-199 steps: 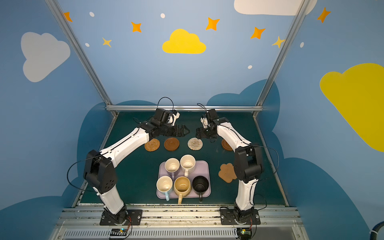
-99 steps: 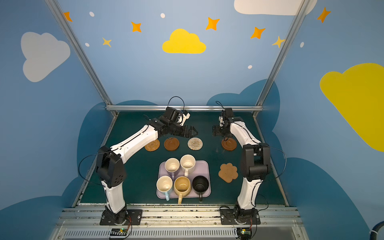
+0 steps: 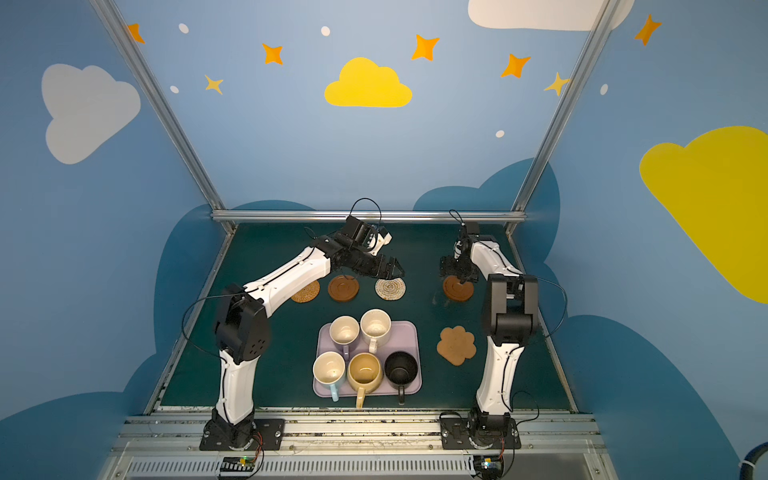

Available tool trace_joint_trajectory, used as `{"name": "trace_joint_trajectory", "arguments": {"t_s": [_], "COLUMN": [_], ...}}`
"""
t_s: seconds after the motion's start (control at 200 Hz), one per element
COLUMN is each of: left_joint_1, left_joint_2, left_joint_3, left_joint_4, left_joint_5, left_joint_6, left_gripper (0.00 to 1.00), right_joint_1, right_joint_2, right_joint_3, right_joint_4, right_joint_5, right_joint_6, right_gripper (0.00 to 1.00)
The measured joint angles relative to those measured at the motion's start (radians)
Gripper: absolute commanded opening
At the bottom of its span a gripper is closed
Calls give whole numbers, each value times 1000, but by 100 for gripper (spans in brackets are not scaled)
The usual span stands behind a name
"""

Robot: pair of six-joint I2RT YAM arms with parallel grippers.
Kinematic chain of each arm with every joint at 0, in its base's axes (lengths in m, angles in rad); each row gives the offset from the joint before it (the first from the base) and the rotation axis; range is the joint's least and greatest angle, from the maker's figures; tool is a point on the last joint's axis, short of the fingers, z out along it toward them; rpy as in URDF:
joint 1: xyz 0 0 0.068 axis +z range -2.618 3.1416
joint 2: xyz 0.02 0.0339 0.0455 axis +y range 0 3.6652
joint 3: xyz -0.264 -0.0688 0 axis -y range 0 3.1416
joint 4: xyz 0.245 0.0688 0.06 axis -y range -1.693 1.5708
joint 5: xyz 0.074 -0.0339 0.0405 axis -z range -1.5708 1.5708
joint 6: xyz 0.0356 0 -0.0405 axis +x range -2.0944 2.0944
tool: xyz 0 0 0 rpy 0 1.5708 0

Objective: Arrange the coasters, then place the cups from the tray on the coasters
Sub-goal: 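Lift the right gripper and move it over the brown wooden coaster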

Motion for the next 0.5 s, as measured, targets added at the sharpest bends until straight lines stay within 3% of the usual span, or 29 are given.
{"name": "trace_joint_trajectory", "arguments": {"t_s": [0.225,0.501], "left_joint_1": [0,0], "left_joint_2": [12,12], "left_joint_3": [0,0], "left_joint_4": [-8,-8], "left_joint_5": [0,-12], "left_joint_6": [-5,-7], "left_gripper": [100,100], "right_joint_1": [-3,1], "right_joint_2": [39,65], "right_joint_3": [18,43], "right_joint_4": [-27,-51], "right_joint_5": [-25,-24], "right_joint_6": [-8,-26], "right_gripper": [89,61]}}
